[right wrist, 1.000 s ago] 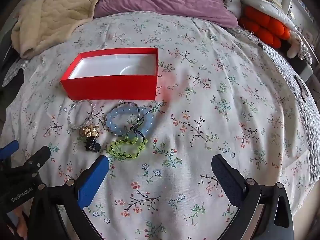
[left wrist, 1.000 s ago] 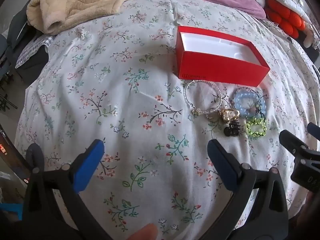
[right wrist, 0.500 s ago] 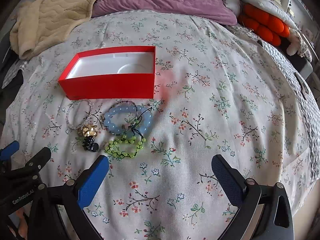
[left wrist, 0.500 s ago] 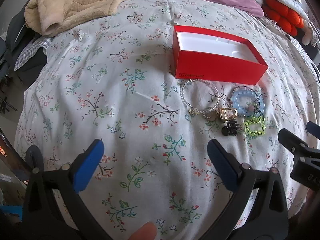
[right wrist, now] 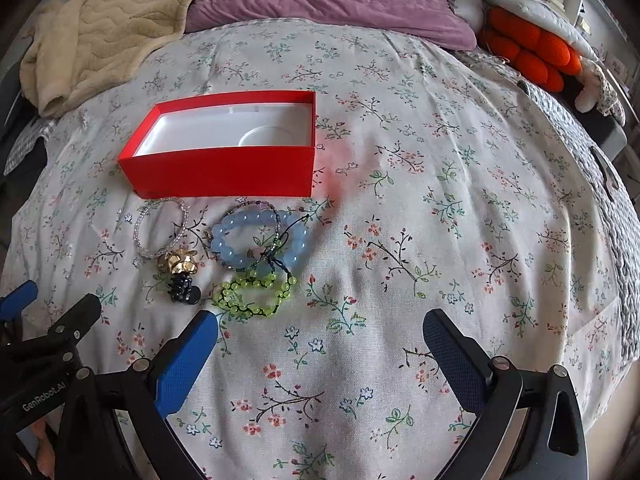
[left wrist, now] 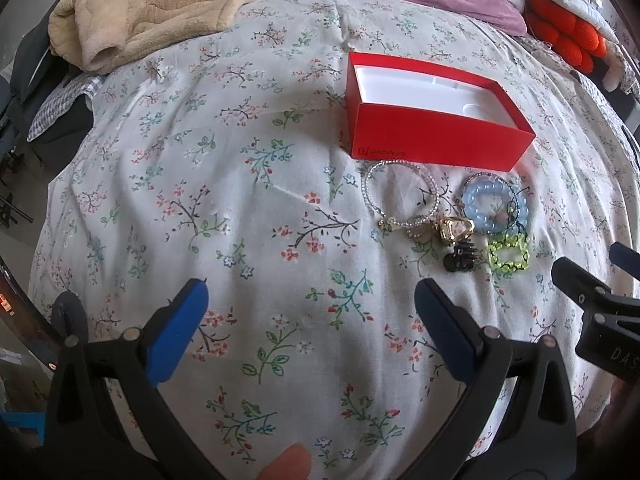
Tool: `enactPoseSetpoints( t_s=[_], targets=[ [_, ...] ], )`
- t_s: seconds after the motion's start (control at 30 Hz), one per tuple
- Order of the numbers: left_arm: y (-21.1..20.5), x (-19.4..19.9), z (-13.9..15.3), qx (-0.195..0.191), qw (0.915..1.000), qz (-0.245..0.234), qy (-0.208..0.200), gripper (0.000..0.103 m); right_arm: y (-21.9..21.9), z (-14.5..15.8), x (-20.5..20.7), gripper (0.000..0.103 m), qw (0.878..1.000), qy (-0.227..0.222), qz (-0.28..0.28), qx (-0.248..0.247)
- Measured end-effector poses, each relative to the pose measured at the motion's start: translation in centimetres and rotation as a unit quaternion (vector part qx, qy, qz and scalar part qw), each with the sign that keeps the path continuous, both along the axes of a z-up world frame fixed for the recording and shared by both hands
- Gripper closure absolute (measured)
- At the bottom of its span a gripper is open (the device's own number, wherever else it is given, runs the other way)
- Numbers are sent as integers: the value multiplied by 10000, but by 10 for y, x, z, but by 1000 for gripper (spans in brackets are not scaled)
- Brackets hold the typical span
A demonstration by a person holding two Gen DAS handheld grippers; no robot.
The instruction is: Organize jewelry
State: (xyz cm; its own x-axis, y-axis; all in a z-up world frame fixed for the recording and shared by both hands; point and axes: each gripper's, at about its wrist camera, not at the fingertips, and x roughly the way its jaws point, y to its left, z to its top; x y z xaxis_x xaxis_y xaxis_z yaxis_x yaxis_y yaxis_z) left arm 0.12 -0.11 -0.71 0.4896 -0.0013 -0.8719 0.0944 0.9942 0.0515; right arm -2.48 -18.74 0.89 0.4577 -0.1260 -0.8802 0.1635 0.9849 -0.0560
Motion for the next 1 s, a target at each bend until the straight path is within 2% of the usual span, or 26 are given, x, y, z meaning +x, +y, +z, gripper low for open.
enactPoseSetpoints(
  t_s=[0.1, 0.2, 0.3, 0.43, 0.5, 0.6, 0.63, 0.67, 0.7, 0.77, 0.83, 0.9, 1.0],
  targets=[
    [2, 1, 1, 10, 10000, -4, -57, 1, 0, 0, 0, 0, 10000, 17, 3, 77],
    [5, 5, 4, -183, 9997, -133, 1, 1, -1, 5, 1, 0, 9996, -48, 129, 264],
    [8, 15, 9, -325, 9988, -326, 164, 1, -5, 13, 13, 0, 9987, 127, 299, 384],
    [8, 31, 14, -492, 9967, -556, 314, 1, -12, 20, 30, 0, 9978, 130, 394, 513],
    [6, 40, 11, -655, 9946, -676, 432, 3, -14, 17, 43, 3, 9960, 183, 466, 747],
    [1, 52, 5, -1060, 9894, -920, 366, 13, -19, 7, 61, 21, 9919, 249, 518, 1128],
    [0, 54, 1, -1186, 9874, -986, 344, 17, -19, 3, 66, 29, 9906, 262, 543, 1229],
    [-1, 57, -5, -1300, 9855, -1019, 383, 25, -21, -2, 71, 39, 9893, 285, 550, 1321],
    [-3, 61, -8, -1397, 9839, -1026, 431, 36, -21, -7, 76, 45, 9876, 305, 579, 1427],
    [-6, 71, -21, -1632, 9793, -1023, 628, 49, -22, -14, 83, 58, 9852, 344, 595, 1573],
    [-11, 75, -26, -1651, 9778, -1110, 656, 54, -22, -18, 89, 63, 9813, 381, 615, 1782],
    [-13, 77, -32, -1506, 9796, -1176, 616, 58, -20, -22, 95, 67, 9784, 405, 645, 1923],
    [-12, 82, -34, -1542, 9792, -1168, 603, 60, -22, -27, 100, 74, 9756, 431, 598, 2070]
  ],
)
